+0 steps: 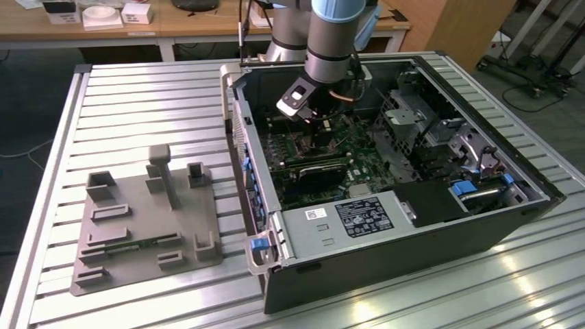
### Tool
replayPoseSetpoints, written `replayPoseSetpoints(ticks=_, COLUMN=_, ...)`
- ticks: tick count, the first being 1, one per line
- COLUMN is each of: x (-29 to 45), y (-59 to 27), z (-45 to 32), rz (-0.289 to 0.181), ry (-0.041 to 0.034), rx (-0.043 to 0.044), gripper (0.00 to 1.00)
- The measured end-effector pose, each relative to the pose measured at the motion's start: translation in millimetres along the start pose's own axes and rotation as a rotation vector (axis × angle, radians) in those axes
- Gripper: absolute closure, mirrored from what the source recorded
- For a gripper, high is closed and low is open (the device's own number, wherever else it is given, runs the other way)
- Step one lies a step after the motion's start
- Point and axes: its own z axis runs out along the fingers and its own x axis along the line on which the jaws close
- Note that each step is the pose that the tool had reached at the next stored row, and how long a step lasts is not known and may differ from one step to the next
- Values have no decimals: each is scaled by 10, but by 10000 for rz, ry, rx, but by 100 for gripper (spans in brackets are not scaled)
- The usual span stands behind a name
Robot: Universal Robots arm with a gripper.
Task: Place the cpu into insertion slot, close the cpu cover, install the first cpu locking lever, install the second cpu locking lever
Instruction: 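Place the cpu into insertion slot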
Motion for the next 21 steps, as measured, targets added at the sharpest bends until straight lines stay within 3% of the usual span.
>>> replayPoseSetpoints(ticks=18, x=19, y=-2, z=15, rz=0, ry=0, rx=1, gripper=45)
replayPoseSetpoints(ticks=20, x=22, y=-1, z=21, rz=0, ry=14, rx=-7, gripper=44)
replayPoseSetpoints(ticks=21, x=21, y=-1, z=20, rz=0, ry=9, rx=-4, gripper=39)
